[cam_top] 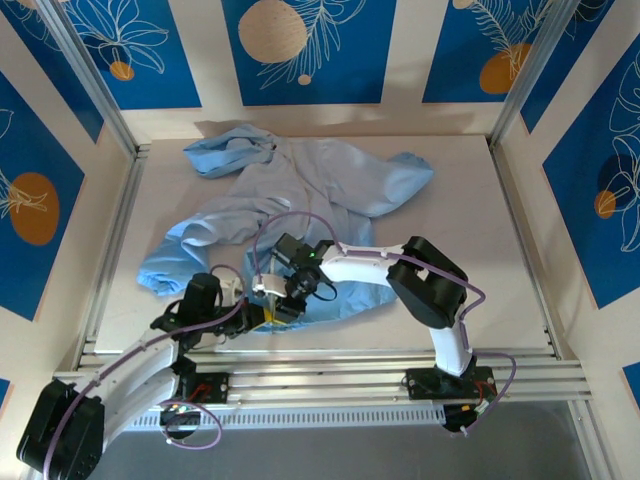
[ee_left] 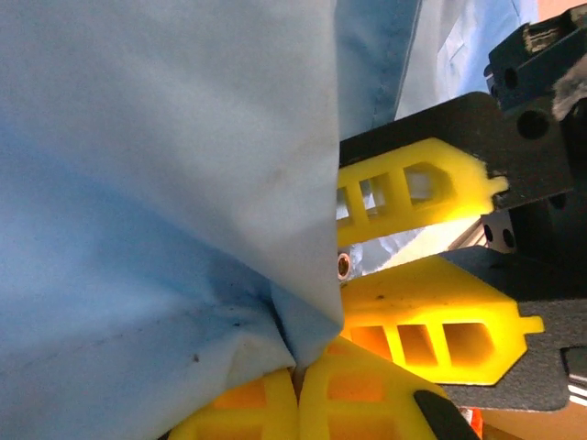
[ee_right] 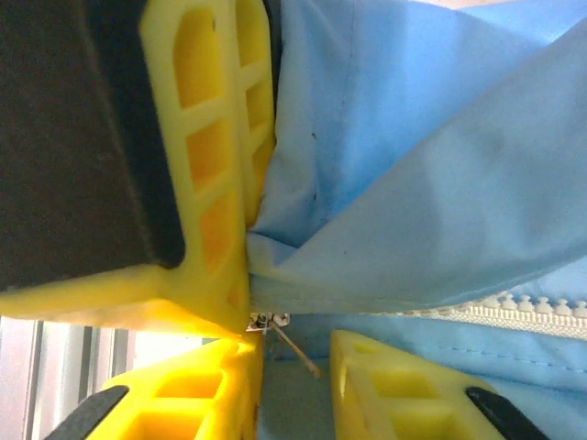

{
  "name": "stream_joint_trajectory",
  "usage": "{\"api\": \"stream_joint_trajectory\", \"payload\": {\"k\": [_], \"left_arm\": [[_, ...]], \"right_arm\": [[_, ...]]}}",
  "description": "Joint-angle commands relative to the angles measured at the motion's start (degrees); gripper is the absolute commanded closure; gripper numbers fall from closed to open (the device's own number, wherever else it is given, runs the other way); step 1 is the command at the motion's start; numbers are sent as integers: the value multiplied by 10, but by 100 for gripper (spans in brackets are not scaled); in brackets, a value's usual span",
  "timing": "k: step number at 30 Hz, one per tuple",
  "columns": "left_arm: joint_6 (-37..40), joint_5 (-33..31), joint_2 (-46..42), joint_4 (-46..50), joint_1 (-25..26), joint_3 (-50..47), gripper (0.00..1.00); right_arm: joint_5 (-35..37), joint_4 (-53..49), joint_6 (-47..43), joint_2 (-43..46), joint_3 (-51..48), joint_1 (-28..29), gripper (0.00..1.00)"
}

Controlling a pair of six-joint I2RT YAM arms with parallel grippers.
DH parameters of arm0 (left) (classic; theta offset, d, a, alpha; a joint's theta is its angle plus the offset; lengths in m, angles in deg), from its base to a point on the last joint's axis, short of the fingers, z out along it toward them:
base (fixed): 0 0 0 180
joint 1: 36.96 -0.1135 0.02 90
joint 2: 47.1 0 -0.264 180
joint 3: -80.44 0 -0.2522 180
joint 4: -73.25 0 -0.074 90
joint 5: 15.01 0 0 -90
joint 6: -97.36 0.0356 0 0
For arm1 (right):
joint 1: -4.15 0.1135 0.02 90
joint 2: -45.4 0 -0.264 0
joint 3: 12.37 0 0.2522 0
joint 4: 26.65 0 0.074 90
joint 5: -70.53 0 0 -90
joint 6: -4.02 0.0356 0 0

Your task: Zip up the jacket

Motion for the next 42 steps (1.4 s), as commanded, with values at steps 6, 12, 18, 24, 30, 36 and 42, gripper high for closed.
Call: {"api": "stream_joint_trajectory", "payload": {"k": [6,12,18,24,30,36,42], "left_arm": [[7,-3,-10,10,-4,5,100],[17,-18,-12,45,-4,13,94],[-14,-84,-88,161,-4,38,52],[-107,-141,-208,233,-3,29,48],[-146,-186,-278,263,33,33,59],[-165,-218,-333,282,64,16,61],[-175,-215,-324,232,92,20,51]], "right_arm": [[-19,-9,-10,-30,33,13,74],[15,0,18,-33,50,20,100],[12,-8,56,-18,45,20,100],[-1,-25,77,-1,34,24,100],[-4,-37,122,14,46,34,100],[-17,-43,149,38,51,29,100],[-22,-53,164,54,62,24,100]]}}
